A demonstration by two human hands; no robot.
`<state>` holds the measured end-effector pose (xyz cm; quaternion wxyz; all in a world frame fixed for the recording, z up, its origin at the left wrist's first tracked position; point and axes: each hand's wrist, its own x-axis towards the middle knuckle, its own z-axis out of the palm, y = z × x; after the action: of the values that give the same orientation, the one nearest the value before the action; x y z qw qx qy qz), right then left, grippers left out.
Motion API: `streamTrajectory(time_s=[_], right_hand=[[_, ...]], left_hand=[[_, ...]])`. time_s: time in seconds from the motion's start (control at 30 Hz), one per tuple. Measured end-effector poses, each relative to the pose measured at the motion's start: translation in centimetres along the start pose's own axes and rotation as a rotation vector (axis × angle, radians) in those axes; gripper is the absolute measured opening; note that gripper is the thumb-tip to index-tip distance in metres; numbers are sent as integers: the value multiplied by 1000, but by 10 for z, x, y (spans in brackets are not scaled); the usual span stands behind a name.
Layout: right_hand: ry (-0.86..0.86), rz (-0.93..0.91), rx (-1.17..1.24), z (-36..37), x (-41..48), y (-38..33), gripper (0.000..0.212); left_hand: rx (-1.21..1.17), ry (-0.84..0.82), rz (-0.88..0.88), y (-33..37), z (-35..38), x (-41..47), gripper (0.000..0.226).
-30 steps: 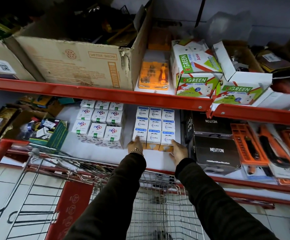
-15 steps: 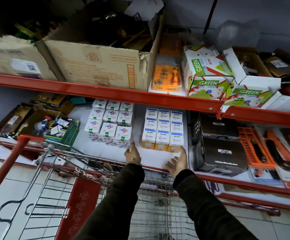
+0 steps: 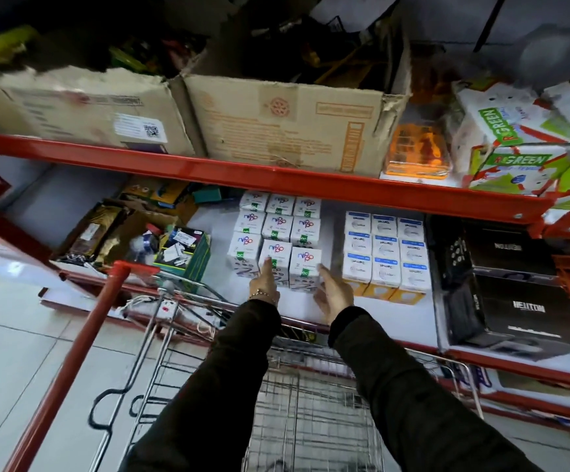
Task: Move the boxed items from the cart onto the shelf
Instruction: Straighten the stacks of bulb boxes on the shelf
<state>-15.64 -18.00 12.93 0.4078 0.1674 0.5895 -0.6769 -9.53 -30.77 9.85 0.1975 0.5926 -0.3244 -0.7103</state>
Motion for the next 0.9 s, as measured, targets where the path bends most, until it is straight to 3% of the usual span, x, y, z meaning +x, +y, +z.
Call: streamTrajectory(time_s=[0.07,0.2,0.67,0.83,0.9], right_hand=[[6,-1,12,5,7,2,21],[32,-29,-1,10,21,11,17],[69,-72,-51,25,45,10,33],[41,-85,-137,16,34,8,83],[35,-105,-136,8,26,9,86]], left_hand=[[-97,-35,-78,4,6,7,50],[183,-78,-50,8,7,-2,63],[234,-153,-25,12,8,14,69],[215,-117,4,8,4,5,70],[235,-110,13,5,1,-4,71]])
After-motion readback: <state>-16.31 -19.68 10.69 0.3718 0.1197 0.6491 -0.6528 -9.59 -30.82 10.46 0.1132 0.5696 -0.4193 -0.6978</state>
